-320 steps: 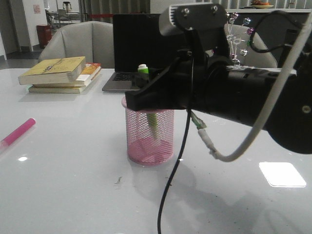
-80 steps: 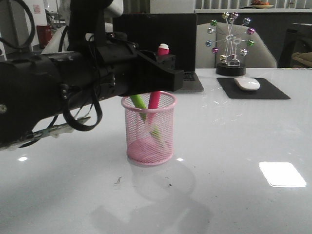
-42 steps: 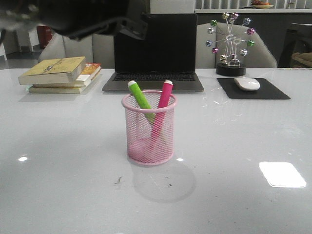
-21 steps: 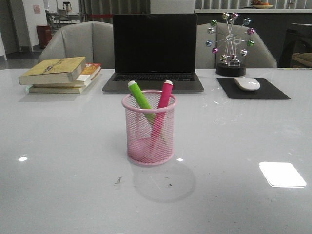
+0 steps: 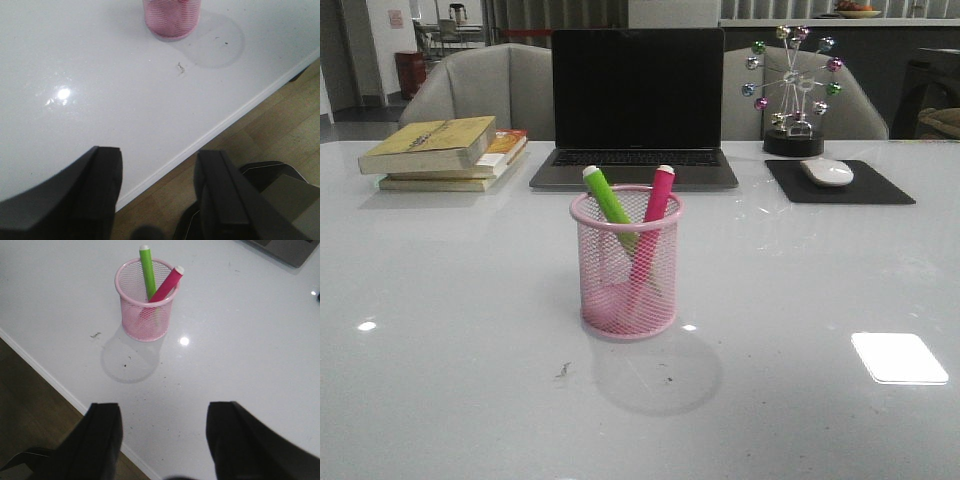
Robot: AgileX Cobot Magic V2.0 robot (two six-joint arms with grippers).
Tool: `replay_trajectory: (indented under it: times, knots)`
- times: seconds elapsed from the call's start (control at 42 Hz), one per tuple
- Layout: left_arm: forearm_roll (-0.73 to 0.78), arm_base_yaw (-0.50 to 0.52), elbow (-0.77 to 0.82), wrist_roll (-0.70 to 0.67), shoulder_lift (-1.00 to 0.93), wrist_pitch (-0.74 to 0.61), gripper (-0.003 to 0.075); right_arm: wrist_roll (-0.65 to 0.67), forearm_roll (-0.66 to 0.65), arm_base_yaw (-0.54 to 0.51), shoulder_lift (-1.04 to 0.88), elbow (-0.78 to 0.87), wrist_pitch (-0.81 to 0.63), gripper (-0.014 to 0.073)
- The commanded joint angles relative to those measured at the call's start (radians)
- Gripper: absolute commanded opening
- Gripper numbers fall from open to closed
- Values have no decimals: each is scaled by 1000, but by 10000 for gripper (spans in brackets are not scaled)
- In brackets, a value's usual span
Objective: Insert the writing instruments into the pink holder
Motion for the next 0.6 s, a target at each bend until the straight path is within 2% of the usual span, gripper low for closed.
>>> replay_trajectory:
  times: [0.0,0.071,0.167,0.262,0.357,0.452,0.571]
  knots:
    - [15,2,-27,-41,-8,-53,400,-7,-23,0,-4,-26,-64,488]
    - [18,2,-27,-41,-8,-55,390,-7,-22,0,-4,-26,-63,487]
    - [36,2,-27,-39,-8,-62,311,-7,-14,0,-4,-26,-56,446]
    - [41,2,-27,-34,-8,-69,206,-7,-14,0,-4,-26,-45,308]
    - [41,2,-27,-1,-8,-72,141,-7,-14,0,-4,-26,-43,161]
    - [41,2,-27,16,-8,-81,95,-7,-14,0,-4,-26,-43,55]
    - [41,2,-27,16,-8,-90,93,-7,-14,0,-4,-26,-43,57]
